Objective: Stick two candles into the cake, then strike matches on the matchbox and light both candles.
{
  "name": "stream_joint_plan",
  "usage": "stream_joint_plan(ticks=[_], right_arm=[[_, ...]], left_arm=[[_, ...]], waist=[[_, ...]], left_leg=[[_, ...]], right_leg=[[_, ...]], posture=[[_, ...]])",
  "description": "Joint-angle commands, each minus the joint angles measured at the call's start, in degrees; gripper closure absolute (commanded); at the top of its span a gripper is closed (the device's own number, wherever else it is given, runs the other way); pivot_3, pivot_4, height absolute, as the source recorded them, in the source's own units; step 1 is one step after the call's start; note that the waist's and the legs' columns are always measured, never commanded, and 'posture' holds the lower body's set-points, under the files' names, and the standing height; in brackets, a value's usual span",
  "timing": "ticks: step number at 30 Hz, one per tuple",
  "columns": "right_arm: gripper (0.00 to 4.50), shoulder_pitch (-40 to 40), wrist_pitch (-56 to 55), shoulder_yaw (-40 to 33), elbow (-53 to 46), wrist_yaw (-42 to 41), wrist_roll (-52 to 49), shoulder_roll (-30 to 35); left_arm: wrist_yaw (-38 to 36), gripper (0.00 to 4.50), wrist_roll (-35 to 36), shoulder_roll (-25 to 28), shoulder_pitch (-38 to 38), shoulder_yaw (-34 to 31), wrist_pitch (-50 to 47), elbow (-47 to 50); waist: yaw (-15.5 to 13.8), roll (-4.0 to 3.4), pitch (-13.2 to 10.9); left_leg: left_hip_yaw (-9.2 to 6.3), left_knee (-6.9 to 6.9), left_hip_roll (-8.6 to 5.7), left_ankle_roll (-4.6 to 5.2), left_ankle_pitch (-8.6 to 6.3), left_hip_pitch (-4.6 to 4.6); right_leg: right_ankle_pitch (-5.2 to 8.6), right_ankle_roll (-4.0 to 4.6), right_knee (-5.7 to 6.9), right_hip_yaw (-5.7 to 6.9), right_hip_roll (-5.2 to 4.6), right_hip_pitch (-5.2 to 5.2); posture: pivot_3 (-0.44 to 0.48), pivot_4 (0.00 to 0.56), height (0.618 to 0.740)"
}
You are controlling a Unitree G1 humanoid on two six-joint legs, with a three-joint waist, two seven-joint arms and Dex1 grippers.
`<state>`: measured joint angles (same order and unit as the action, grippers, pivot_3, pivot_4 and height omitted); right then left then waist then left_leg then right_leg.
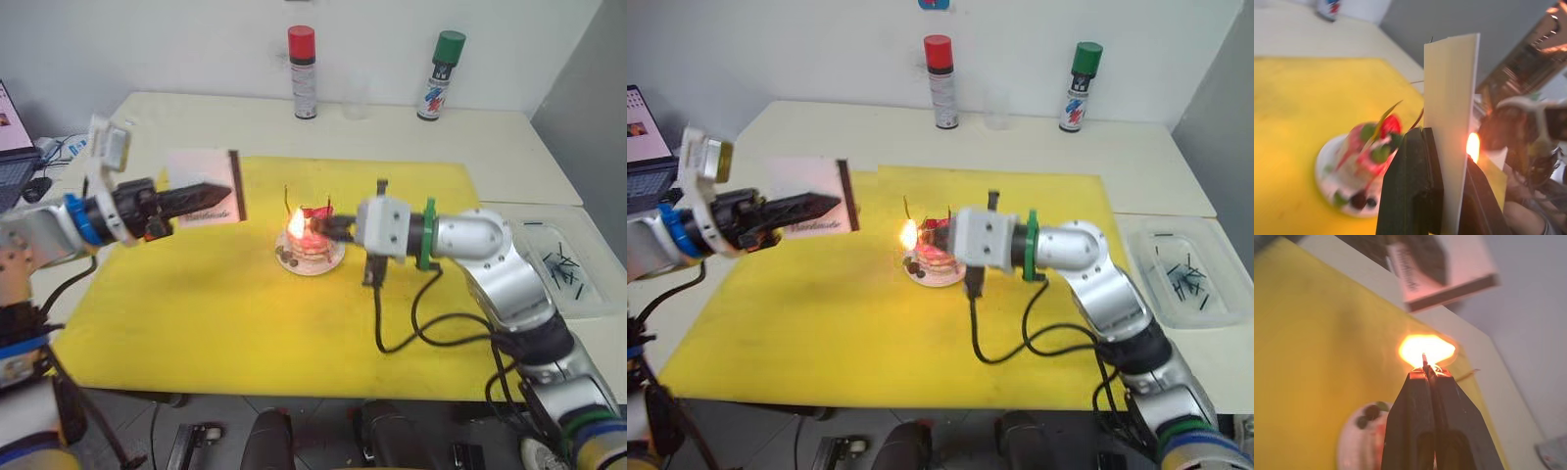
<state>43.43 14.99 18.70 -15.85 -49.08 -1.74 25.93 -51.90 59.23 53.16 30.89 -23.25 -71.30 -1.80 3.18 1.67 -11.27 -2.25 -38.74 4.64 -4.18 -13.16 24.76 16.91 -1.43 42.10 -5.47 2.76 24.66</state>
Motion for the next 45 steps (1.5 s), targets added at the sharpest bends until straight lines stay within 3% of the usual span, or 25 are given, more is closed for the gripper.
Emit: stream_joint_plan(ticks=[1,6,17,45], right_arm=[[4.48,4.3,2.8,0.5,3.5,4.8,4.5,-2.5],[4.48,6.1,2.0,2.4,7.4,6.6,8.6,-4.2],[4.48,5.8,1.8,2.6,9.1,8.5,10.9,-5.9],[4.48,5.4,1.3,2.4,9.3,8.1,11.7,-6.9]], left_arm=[[-0.1,4.5,-0.1,0.3,-5.2,-0.6,0.1,4.4],[1.9,4.5,1.6,-2.8,-8.8,0.4,-0.6,8.2],[6.1,4.5,4.2,-6.3,-7.5,1.3,-2.4,10.7],[9.5,4.5,5.9,-8.2,-4.9,2.8,-3.3,10.8]], waist=[[-0.4,0.01,0.0],[-1.4,0.05,0.0],[-1.3,0.05,0.0],[-1.2,0.05,0.0]], left_leg=[[0.0,0.0,0.0,0.0,0.0,0.01],[0.06,0.0,-0.01,-0.01,0.0,0.16],[0.08,0.01,0.01,-0.01,0.0,0.16],[0.08,0.01,0.0,-0.01,0.0,0.17]], right_leg=[[0.01,0.03,-0.02,0.0,-0.01,0.02],[0.01,0.02,-0.01,-0.02,-0.04,0.19],[0.0,0.01,0.04,-0.04,-0.03,0.24],[0.0,0.0,0.03,-0.05,-0.03,0.23]], posture=[[0.0,0.15,0.684],[0.0,0.15,0.684],[0.0,0.15,0.684],[0.0,0.15,0.684]])
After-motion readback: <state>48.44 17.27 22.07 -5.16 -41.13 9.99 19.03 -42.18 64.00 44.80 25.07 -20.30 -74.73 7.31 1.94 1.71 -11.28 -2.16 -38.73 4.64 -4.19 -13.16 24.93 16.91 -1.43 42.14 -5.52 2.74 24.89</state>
